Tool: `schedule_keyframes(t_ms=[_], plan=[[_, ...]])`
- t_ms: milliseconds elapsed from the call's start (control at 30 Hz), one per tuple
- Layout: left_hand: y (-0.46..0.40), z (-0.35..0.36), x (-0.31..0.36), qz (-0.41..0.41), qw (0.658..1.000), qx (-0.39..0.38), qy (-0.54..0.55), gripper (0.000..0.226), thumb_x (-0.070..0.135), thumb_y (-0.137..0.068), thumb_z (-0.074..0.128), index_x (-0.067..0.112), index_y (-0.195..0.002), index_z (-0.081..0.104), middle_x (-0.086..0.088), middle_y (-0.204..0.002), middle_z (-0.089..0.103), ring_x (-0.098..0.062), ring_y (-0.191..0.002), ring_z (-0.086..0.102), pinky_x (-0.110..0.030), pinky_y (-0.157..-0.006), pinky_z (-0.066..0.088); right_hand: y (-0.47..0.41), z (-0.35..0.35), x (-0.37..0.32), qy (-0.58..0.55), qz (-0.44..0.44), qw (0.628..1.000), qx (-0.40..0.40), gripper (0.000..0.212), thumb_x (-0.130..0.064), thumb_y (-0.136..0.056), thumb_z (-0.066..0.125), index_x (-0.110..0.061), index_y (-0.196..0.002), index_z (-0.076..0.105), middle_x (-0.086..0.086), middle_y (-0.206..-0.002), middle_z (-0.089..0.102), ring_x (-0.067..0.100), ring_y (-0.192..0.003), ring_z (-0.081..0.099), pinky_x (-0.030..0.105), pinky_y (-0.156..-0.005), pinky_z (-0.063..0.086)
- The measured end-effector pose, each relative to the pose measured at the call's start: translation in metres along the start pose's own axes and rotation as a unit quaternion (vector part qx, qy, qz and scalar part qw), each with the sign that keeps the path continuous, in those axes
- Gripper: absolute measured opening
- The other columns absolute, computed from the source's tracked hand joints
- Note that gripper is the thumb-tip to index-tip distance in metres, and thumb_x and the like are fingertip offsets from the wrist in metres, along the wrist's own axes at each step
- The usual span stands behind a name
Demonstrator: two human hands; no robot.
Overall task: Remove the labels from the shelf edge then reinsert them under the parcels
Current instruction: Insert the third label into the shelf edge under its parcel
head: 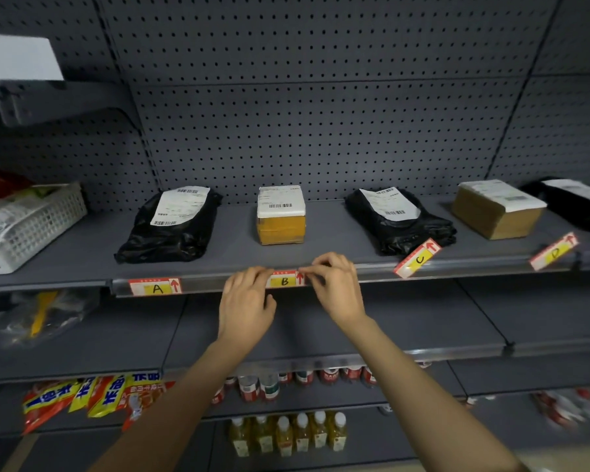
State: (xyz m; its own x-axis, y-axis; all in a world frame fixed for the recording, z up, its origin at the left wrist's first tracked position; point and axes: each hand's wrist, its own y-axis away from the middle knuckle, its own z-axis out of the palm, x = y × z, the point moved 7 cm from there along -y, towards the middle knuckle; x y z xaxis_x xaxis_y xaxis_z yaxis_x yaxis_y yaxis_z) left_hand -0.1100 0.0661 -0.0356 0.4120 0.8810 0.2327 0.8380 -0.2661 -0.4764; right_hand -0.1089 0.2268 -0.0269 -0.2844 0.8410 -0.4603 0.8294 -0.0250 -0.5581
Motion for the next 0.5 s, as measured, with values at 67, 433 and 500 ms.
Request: schedule_keyframes(t_ms=[67, 433, 500], plan=[[-0.001, -0.001, 0.009, -0.005, 1.0, 0.004, 0.023, 0.045, 0.016, -0.082, 0.059, 0.017, -0.126, 0.051, -0.003, -0.123, 0.056, -0.022, -0.115, 0.05, -0.038, -0.104, 0.035, 0.008, -0.01, 0.002, 0.014, -0.01, 1.0, 0.018, 0.023, -0.013, -0.082, 0.068, -0.018, -0.104, 0.071, 0.008, -0.11, 0.062, 0.027, -0.105, 0.057, 0.036, -0.09, 0.041], [-0.027, 0.034, 0.14, 0.046, 0.99, -0.048, 0.123, 0.047, 0.023, -0.085, 0.056, 0.021, -0.131, 0.045, 0.0, -0.13, 0.052, -0.02, -0.119, 0.048, -0.038, -0.093, 0.046, 0.038, -0.131, 0.096, 0.092, 0.091, 0.983, 0.129, 0.032, -0.019, -0.082, 0.066, -0.029, -0.112, 0.063, -0.002, -0.126, 0.056, 0.02, -0.119, 0.05, 0.033, -0.097, 0.031], [-0.032, 0.043, 0.156, 0.042, 0.989, -0.059, 0.126, 0.047, 0.023, -0.086, 0.056, 0.02, -0.131, 0.044, -0.001, -0.131, 0.052, -0.021, -0.12, 0.048, -0.038, -0.093, 0.046, 0.036, -0.139, 0.109, 0.11, 0.09, 0.983, 0.115, 0.036, -0.018, -0.08, 0.067, -0.028, -0.114, 0.062, 0.001, -0.128, 0.055, 0.022, -0.117, 0.051, 0.037, -0.099, 0.033]])
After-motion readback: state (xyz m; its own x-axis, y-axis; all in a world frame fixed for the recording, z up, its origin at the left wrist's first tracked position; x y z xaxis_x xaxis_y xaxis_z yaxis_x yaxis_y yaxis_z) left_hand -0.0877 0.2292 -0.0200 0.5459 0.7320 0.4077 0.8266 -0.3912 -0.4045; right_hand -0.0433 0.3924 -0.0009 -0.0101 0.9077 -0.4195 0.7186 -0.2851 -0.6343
